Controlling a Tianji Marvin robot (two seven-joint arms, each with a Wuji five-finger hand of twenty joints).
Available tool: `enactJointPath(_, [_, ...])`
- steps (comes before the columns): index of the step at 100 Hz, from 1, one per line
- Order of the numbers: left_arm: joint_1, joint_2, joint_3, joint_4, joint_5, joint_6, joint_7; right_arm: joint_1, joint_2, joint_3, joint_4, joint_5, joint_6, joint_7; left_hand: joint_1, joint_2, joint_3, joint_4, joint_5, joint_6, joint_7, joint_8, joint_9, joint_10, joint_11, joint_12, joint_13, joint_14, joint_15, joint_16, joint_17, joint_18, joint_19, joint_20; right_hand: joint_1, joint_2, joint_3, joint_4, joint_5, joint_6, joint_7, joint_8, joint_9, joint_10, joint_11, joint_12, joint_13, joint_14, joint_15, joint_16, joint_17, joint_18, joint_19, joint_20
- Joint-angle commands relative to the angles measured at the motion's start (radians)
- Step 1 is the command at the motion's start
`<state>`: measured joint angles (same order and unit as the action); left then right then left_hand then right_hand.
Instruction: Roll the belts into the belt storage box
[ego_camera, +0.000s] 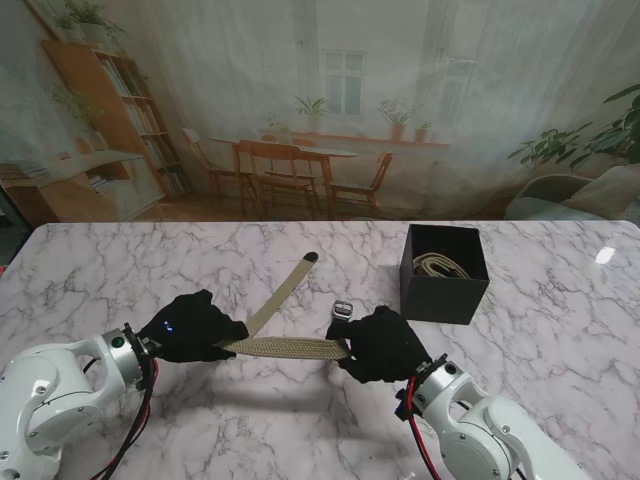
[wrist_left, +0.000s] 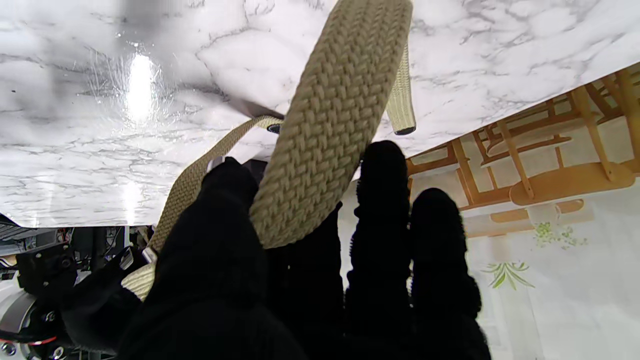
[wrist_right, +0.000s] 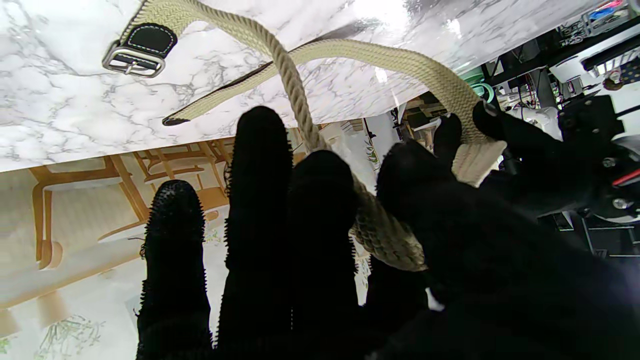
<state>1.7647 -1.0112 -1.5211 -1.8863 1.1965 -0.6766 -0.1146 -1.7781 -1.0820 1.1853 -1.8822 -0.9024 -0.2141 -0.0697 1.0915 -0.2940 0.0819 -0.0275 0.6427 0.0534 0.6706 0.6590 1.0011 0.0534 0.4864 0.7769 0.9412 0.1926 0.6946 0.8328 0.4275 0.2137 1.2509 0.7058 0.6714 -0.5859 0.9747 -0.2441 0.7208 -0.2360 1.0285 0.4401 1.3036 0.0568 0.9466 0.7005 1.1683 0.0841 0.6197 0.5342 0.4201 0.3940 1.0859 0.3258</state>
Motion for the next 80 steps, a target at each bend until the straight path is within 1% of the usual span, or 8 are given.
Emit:
enactJointPath(1, [-0.008, 0.004, 0.002, 0.007, -0.006, 0.01, -0.038, -0.029, 0.005, 0.027, -0.02, -0.008, -0.005, -0.02, 0.094, 0.04, 0.06, 0.023, 0.064, -0.019, 0.049, 0.007, 0.041, 0.006, 0.023, -0.003, 0.014, 0.019, 0.017, 0.002, -0.015, 0.012, 0.028, 0.015, 0.086, 0.022, 0.097, 0.013, 0.089, 0.002, 0.066, 0.01, 0.031, 0.032, 0.053, 0.019, -0.001, -0.016, 0.032, 0.011, -0.011, -0.014, 0.012, 0.008])
enactJointPath(14, [-0.025, 0.007, 0.014, 0.015, -0.004, 0.022, -0.06, -0.089, -0.001, 0.094, -0.063, -0.053, -0.028, -0.088, 0.094, 0.04, 0.06, 0.023, 0.063, -0.022, 0.049, 0.008, 0.04, 0.005, 0.023, -0.003, 0.013, 0.017, 0.017, 0.002, -0.016, 0.01, 0.028, 0.015, 0.081, 0.018, 0.1, 0.008, 0.1, -0.006, 0.058, 0.011, 0.033, 0.018, 0.012, 0.006, -0.058, -0.024, -0.031, -0.008, -0.043, -0.005, -0.012, 0.002])
enactJointPath(43, [-0.043, 0.013, 0.017, 0.064, 0.063, 0.079, -0.051, -0.202, -0.01, 0.237, -0.119, -0.159, -0.068, -0.226, 0.094, 0.043, 0.061, 0.024, 0.062, -0.026, 0.053, 0.013, 0.036, 0.004, 0.024, 0.001, 0.007, 0.016, 0.015, 0.001, -0.024, 0.011, 0.024, 0.014, 0.069, 0.027, 0.094, 0.0, 0.1, -0.031, 0.044, 0.021, 0.031, -0.013, -0.063, -0.043, -0.078, -0.023, -0.108, -0.041, -0.049, -0.009, -0.02, 0.004])
enactJointPath(55, [-0.037, 0.016, -0.001, 0.071, 0.097, 0.093, -0.06, -0.241, -0.013, 0.282, -0.129, -0.197, -0.071, -0.29, 0.094, 0.044, 0.061, 0.024, 0.058, -0.03, 0.058, 0.02, 0.032, 0.004, 0.024, 0.004, 0.001, 0.014, 0.012, 0.001, -0.033, 0.011, 0.017, 0.012, 0.071, 0.039, 0.079, -0.003, 0.095, -0.04, 0.039, 0.025, 0.018, -0.019, -0.073, -0.049, -0.081, -0.021, -0.112, -0.041, -0.05, -0.009, -0.021, 0.005])
enactJointPath(58, [-0.033, 0.016, -0.007, 0.072, 0.107, 0.098, -0.058, -0.25, -0.014, 0.294, -0.132, -0.209, -0.072, -0.31, 0.092, 0.045, 0.061, 0.024, 0.057, -0.032, 0.057, 0.021, 0.032, -0.01, 0.024, 0.006, -0.001, 0.015, 0.011, 0.001, -0.034, 0.012, 0.015, 0.012, 0.071, 0.041, 0.076, -0.004, 0.095, -0.044, 0.039, 0.027, 0.019, -0.023, -0.076, -0.05, -0.079, -0.023, -0.112, -0.041, -0.049, -0.011, -0.021, 0.006])
enactJointPath(64, [-0.026, 0.017, -0.019, 0.074, 0.125, 0.107, -0.053, -0.267, -0.016, 0.316, -0.138, -0.223, -0.072, -0.34, 0.092, 0.045, 0.061, 0.024, 0.056, -0.033, 0.057, 0.022, 0.031, -0.015, 0.022, 0.008, -0.006, 0.014, 0.007, 0.0, -0.039, 0.011, 0.011, 0.011, 0.073, 0.043, 0.074, -0.005, 0.095, -0.047, 0.038, 0.029, 0.019, -0.024, -0.078, -0.051, -0.078, -0.022, -0.113, -0.04, -0.049, -0.013, -0.021, 0.006])
enactJointPath(67, [-0.023, 0.017, -0.025, 0.075, 0.134, 0.111, -0.049, -0.274, -0.017, 0.325, -0.141, -0.227, -0.072, -0.352, 0.091, 0.046, 0.061, 0.024, 0.055, -0.035, 0.056, 0.023, 0.023, 0.01, 0.019, 0.008, -0.01, 0.014, 0.004, -0.001, -0.041, 0.011, 0.008, 0.011, 0.075, 0.045, 0.073, -0.005, 0.096, -0.048, 0.038, 0.03, 0.019, -0.023, -0.078, -0.051, -0.078, -0.022, -0.113, -0.04, -0.049, -0.012, -0.021, 0.007])
enactJointPath(80, [-0.006, 0.018, -0.053, 0.079, 0.167, 0.13, -0.025, -0.294, -0.019, 0.358, -0.146, -0.25, -0.064, -0.389, 0.091, 0.048, 0.06, 0.024, 0.051, -0.041, 0.055, 0.027, 0.017, -0.003, 0.013, 0.01, -0.019, 0.011, -0.007, -0.005, -0.05, 0.011, -0.002, 0.008, 0.078, 0.054, 0.067, -0.008, 0.1, -0.058, 0.036, 0.035, 0.016, -0.021, -0.078, -0.05, -0.076, -0.02, -0.113, -0.038, -0.047, -0.013, -0.021, 0.008])
